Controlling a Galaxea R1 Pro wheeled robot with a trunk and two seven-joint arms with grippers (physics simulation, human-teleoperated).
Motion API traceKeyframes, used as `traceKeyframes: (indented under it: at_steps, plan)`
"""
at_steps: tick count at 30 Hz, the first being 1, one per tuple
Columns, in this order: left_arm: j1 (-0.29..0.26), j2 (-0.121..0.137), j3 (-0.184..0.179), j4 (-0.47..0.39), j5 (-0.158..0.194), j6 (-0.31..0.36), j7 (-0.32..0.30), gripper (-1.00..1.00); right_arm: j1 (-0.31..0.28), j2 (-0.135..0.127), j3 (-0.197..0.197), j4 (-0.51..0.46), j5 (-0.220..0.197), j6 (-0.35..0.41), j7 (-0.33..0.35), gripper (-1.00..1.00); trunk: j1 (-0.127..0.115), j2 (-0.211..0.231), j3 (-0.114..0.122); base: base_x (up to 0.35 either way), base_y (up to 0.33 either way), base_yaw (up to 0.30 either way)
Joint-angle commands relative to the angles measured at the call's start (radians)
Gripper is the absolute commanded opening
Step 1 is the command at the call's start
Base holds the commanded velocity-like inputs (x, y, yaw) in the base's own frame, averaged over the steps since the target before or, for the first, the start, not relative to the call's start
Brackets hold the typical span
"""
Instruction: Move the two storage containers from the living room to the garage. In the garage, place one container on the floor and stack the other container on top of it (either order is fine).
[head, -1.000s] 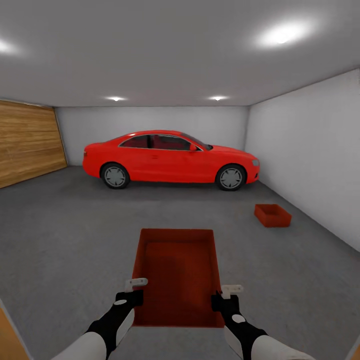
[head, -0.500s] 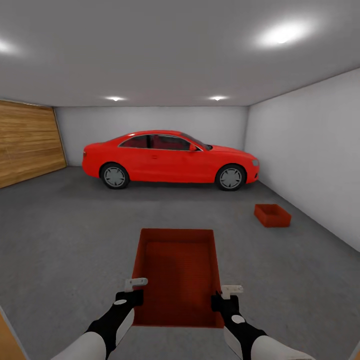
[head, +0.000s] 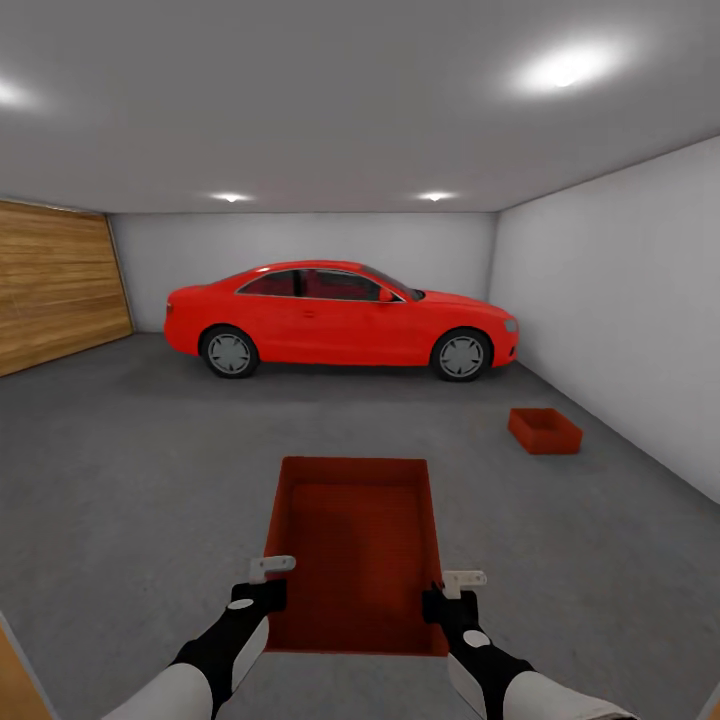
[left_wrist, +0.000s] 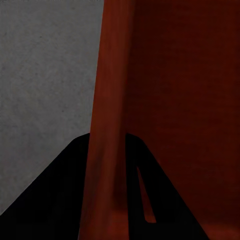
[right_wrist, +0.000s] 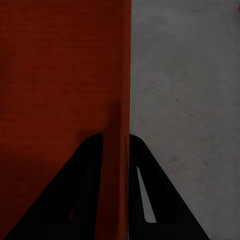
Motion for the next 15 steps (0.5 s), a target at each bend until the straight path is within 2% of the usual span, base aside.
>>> traceKeyframes:
  at_steps: [1, 8, 15]
  plan:
    - [0.0, -0.001, 0.006, -0.001, 0.008, 0.006, 0.007, -1.0, -0.001, 0.006, 0.003, -0.002, -0.005, 0.0, 0.002, -1.0, 0.0, -0.002, -0.002, 0.0, 0.0, 0.0]
    - [0.0, 0.003, -0.002, -0.003, 0.006, 0.004, 0.007, -1.0, -0.001, 0.005, 0.08, 0.003, -0.081, -0.006, -0.008, -1.0, 0.0, -0.002, -0.002, 0.0, 0.0, 0.0]
    - [0.0, 0.004, -0.007, -0.003, 0.007, 0.004, 0.007, -1.0, -0.001, 0.005, 0.116, 0.003, -0.115, -0.006, -0.009, -1.0, 0.0, -0.002, -0.002, 0.0, 0.0, 0.0]
